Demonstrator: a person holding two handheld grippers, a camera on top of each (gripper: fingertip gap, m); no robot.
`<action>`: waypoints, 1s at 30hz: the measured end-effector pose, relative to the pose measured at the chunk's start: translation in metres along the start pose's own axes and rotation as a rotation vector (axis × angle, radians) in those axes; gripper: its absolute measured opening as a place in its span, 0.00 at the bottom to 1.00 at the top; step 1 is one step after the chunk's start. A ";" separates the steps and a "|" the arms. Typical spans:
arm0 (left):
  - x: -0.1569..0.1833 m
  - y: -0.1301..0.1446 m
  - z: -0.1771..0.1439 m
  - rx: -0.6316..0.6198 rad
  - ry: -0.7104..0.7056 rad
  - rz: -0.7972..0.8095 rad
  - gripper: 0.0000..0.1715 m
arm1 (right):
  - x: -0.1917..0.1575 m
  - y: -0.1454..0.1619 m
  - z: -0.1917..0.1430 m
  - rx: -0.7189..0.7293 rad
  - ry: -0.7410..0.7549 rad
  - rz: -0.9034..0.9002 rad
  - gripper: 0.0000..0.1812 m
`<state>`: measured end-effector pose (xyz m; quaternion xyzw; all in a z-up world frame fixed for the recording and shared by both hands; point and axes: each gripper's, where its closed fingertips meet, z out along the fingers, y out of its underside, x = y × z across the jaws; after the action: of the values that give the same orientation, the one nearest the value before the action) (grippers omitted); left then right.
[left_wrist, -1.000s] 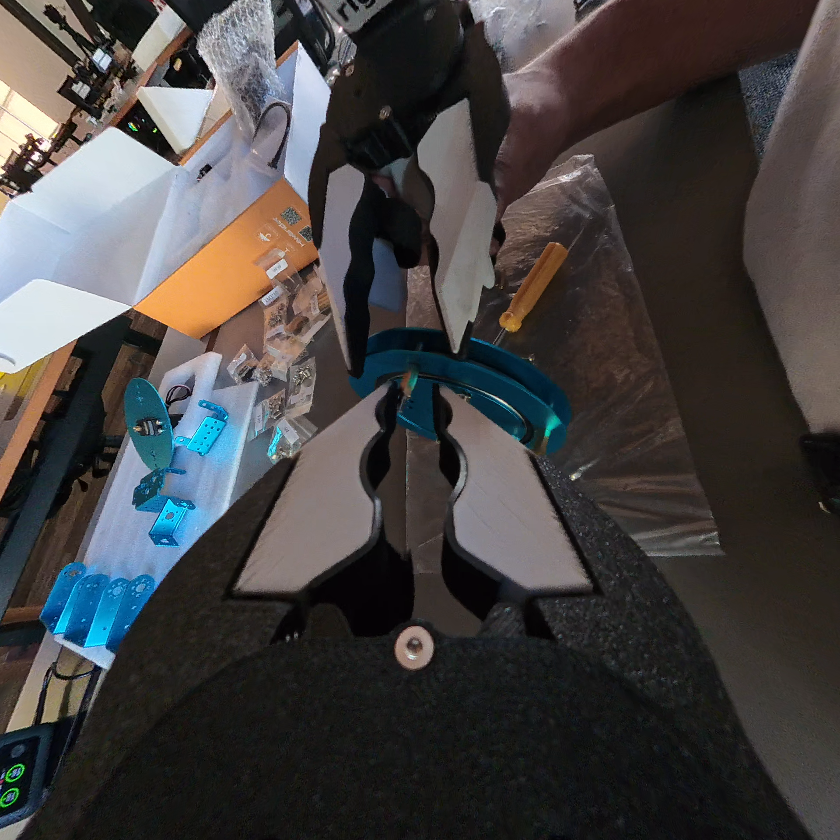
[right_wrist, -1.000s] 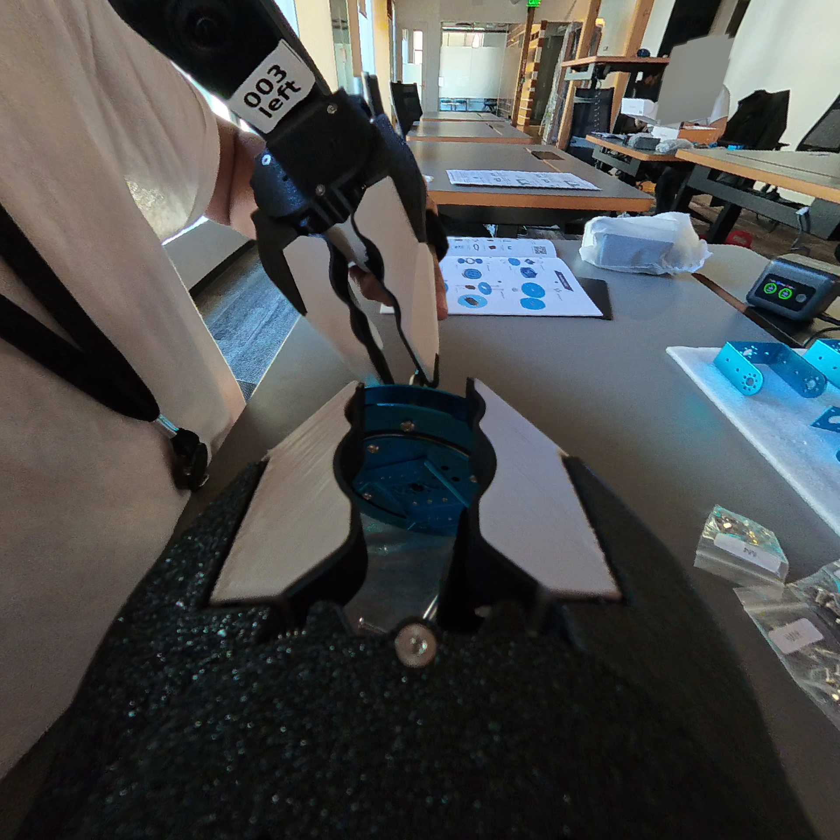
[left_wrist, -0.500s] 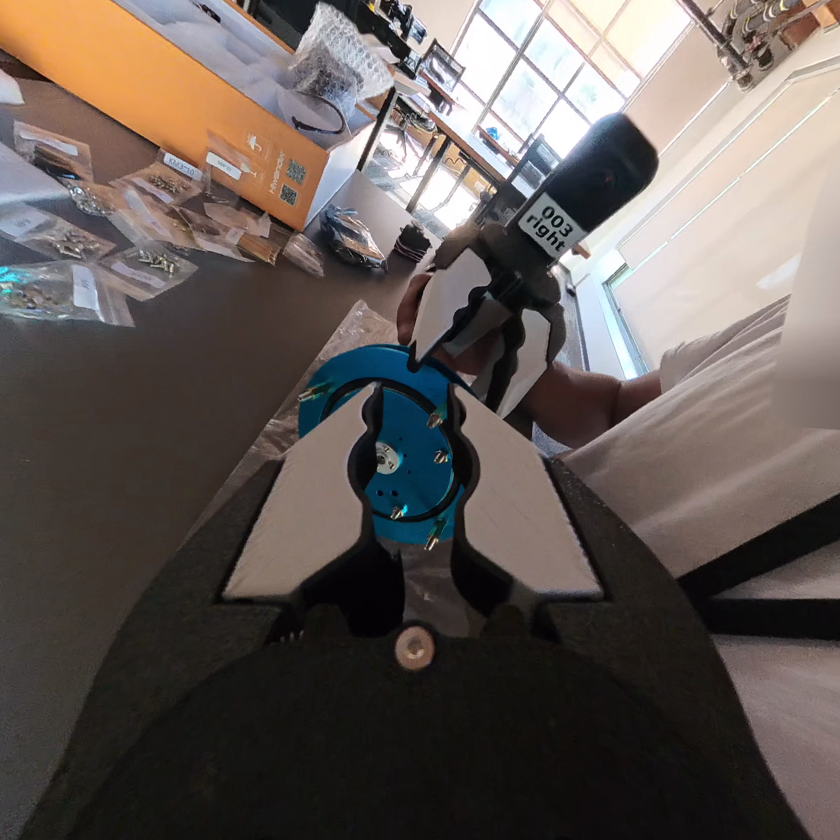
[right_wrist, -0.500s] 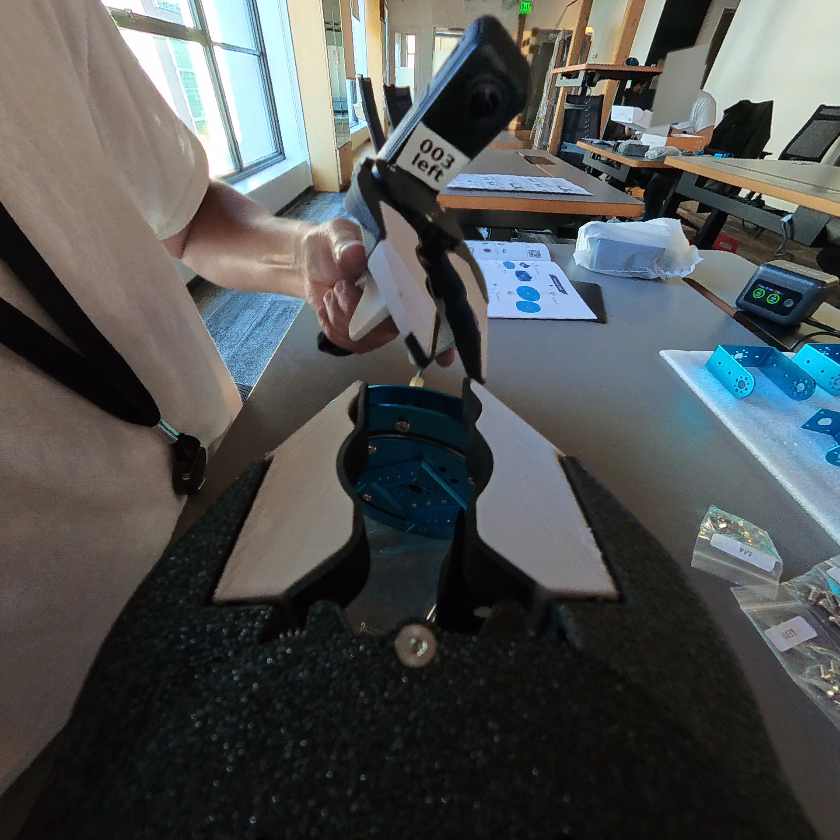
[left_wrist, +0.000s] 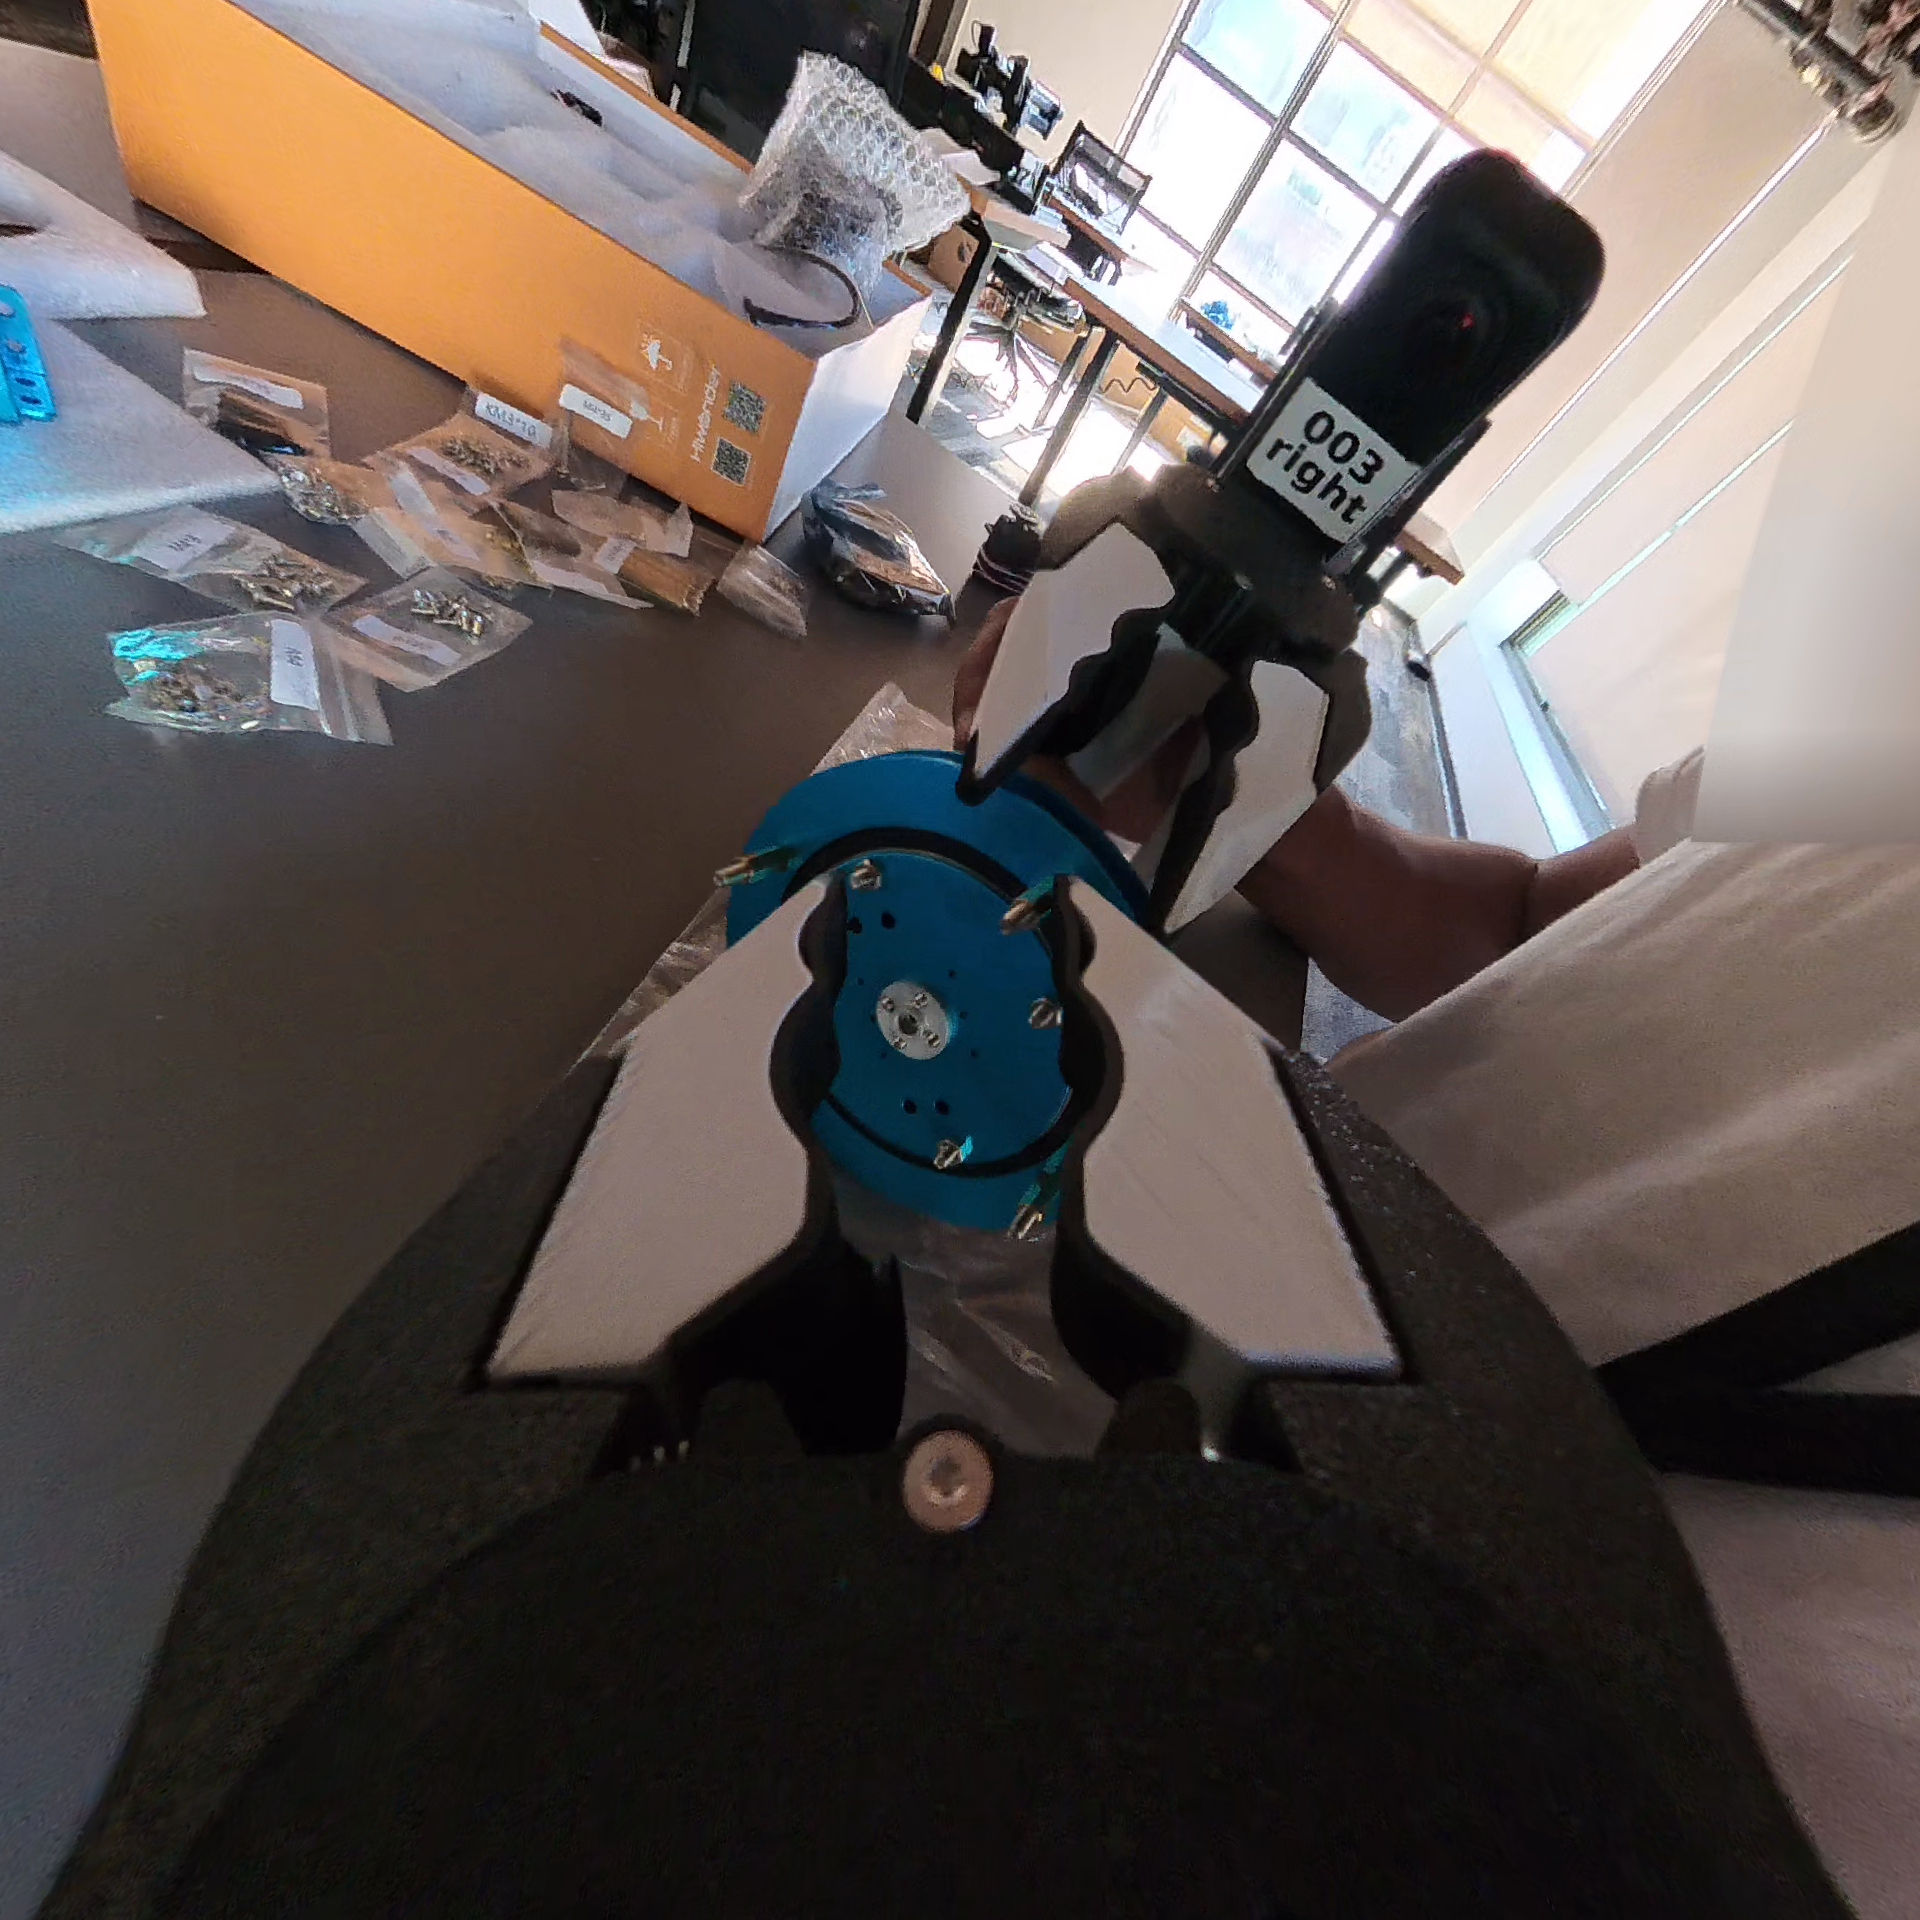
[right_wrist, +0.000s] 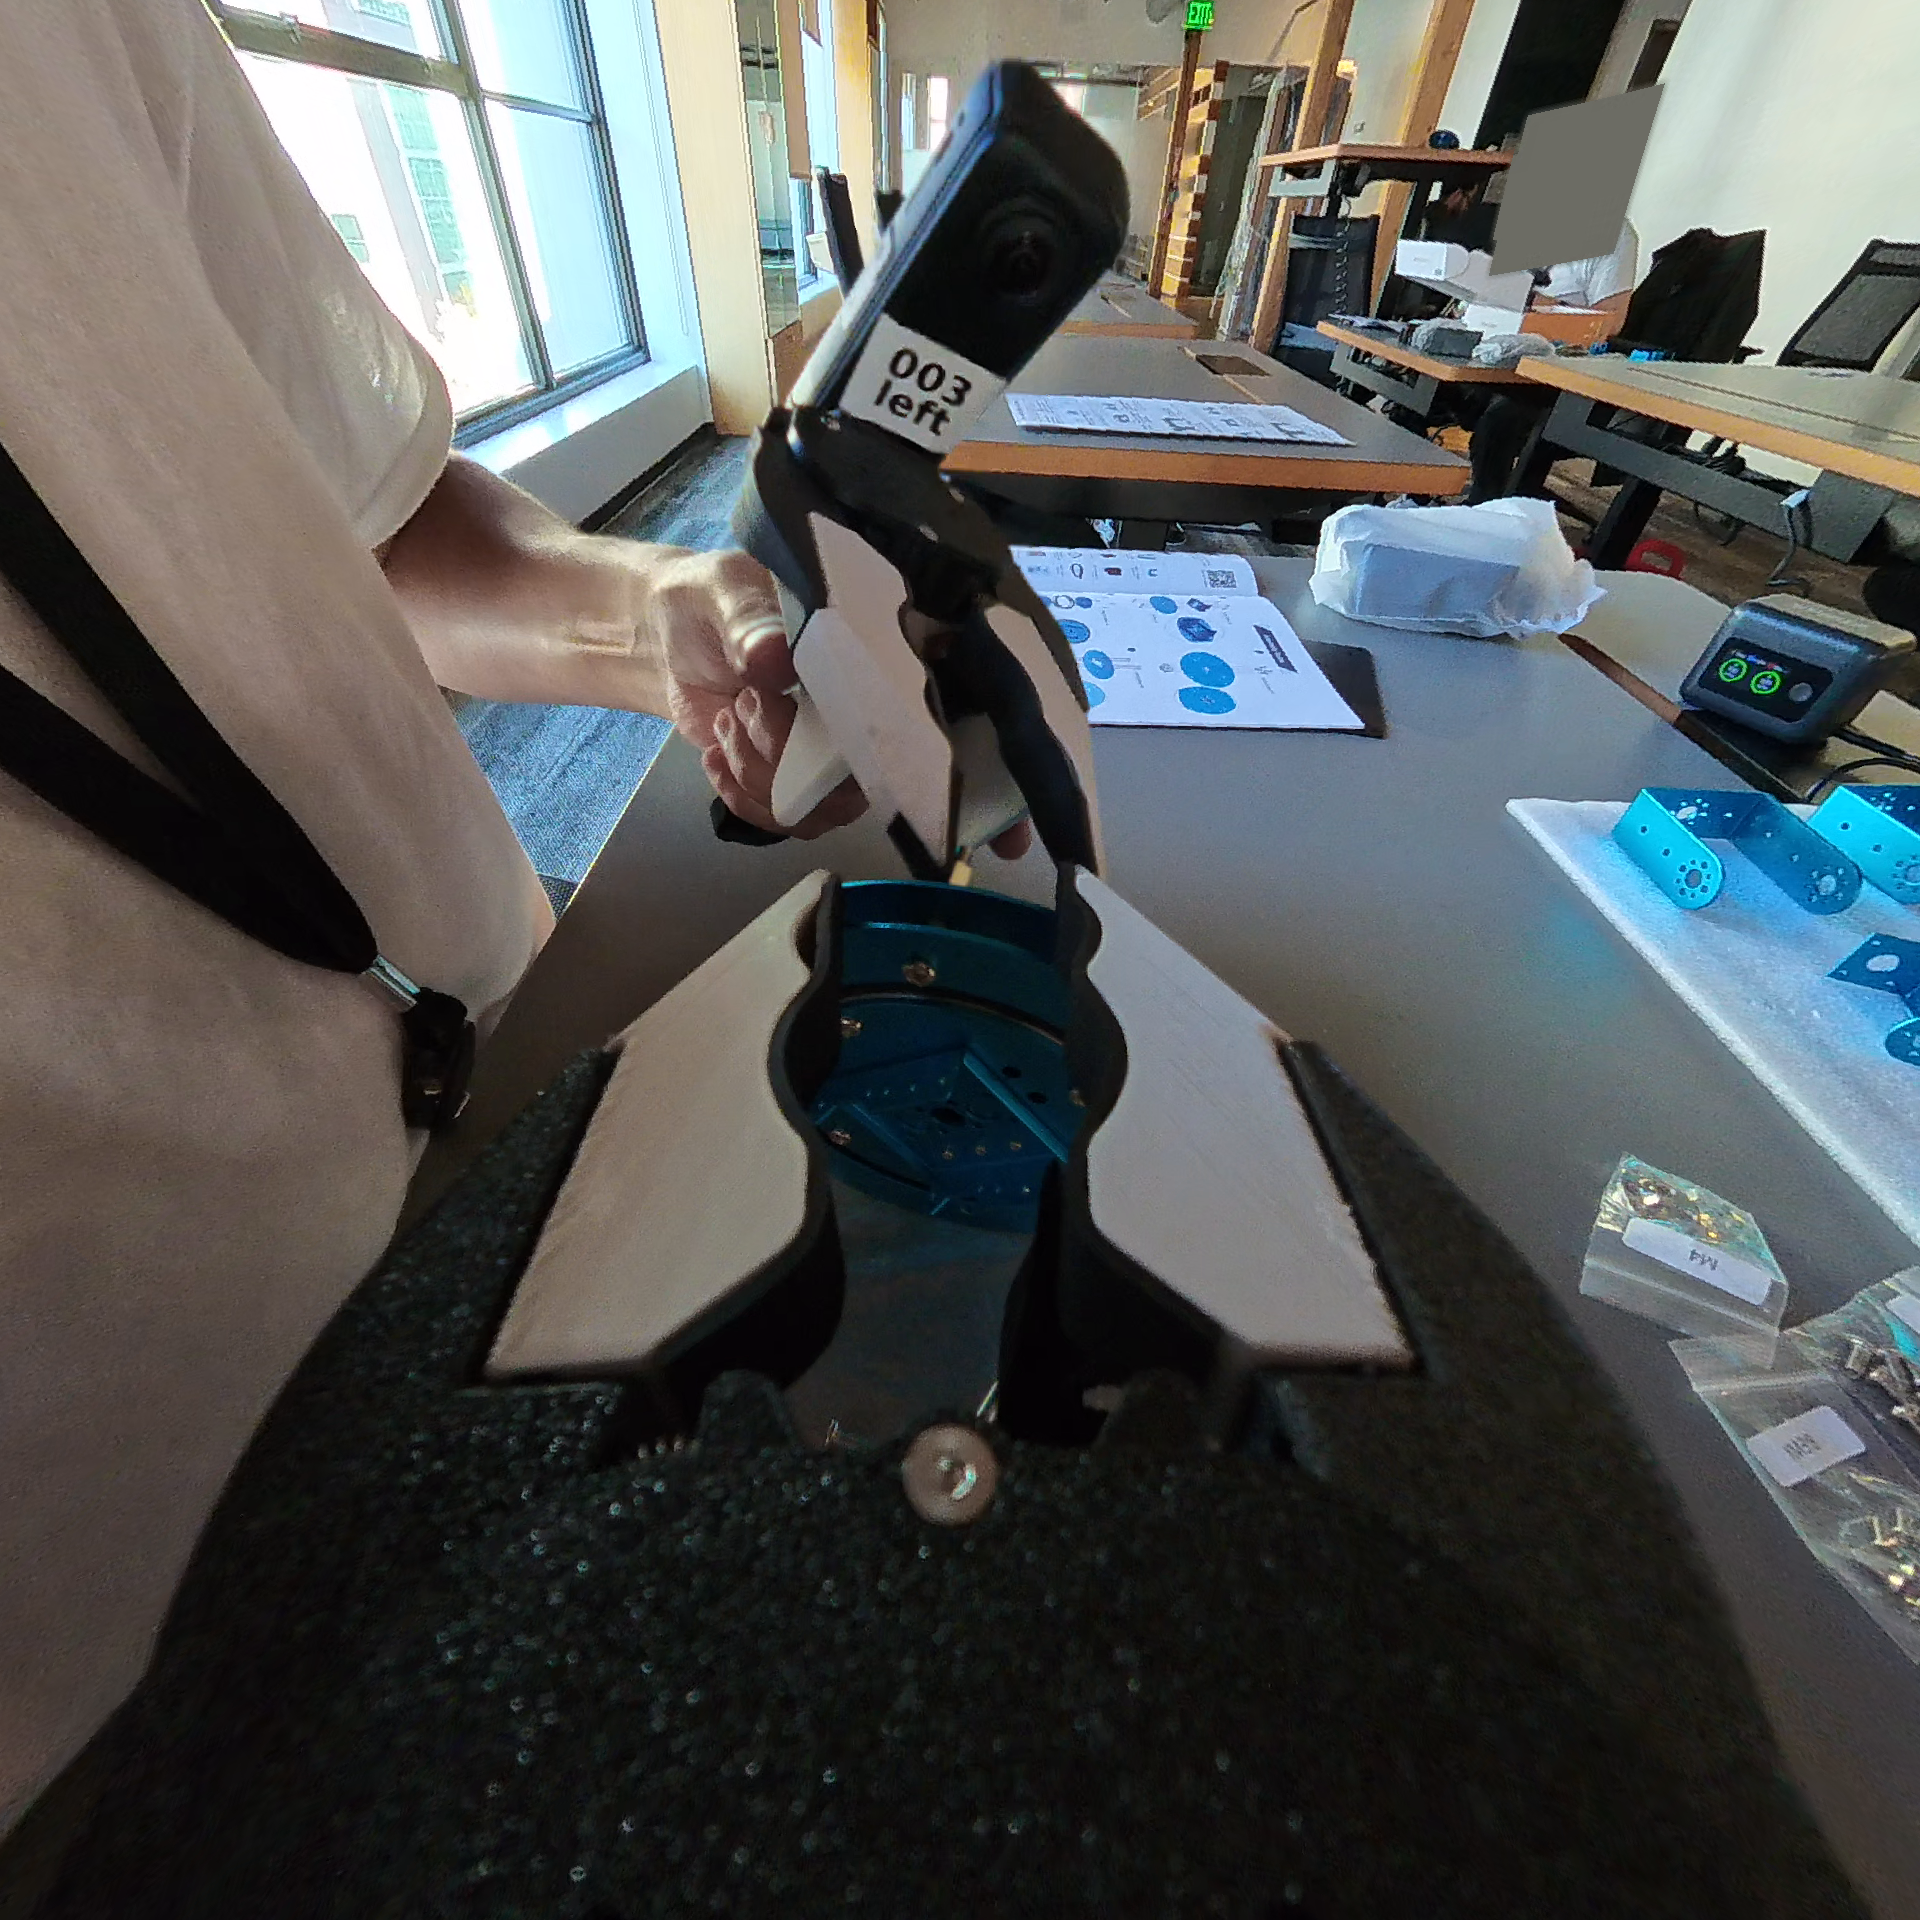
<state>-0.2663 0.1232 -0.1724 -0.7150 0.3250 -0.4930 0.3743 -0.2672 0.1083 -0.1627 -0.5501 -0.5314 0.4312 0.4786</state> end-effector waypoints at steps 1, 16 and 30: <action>-0.001 0.003 0.001 -0.010 0.000 -0.002 0.23 | 0.001 0.000 -0.001 0.000 0.003 0.006 0.22; -0.007 0.012 0.003 -0.045 -0.066 0.093 0.22 | 0.001 0.001 -0.003 0.002 0.001 0.014 0.21; -0.002 0.002 0.001 0.024 -0.051 0.114 0.24 | 0.001 0.001 -0.003 0.002 0.002 0.016 0.22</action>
<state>-0.2663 0.1239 -0.1753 -0.7031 0.3495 -0.4562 0.4187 -0.2643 0.1094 -0.1629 -0.5543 -0.5260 0.4348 0.4764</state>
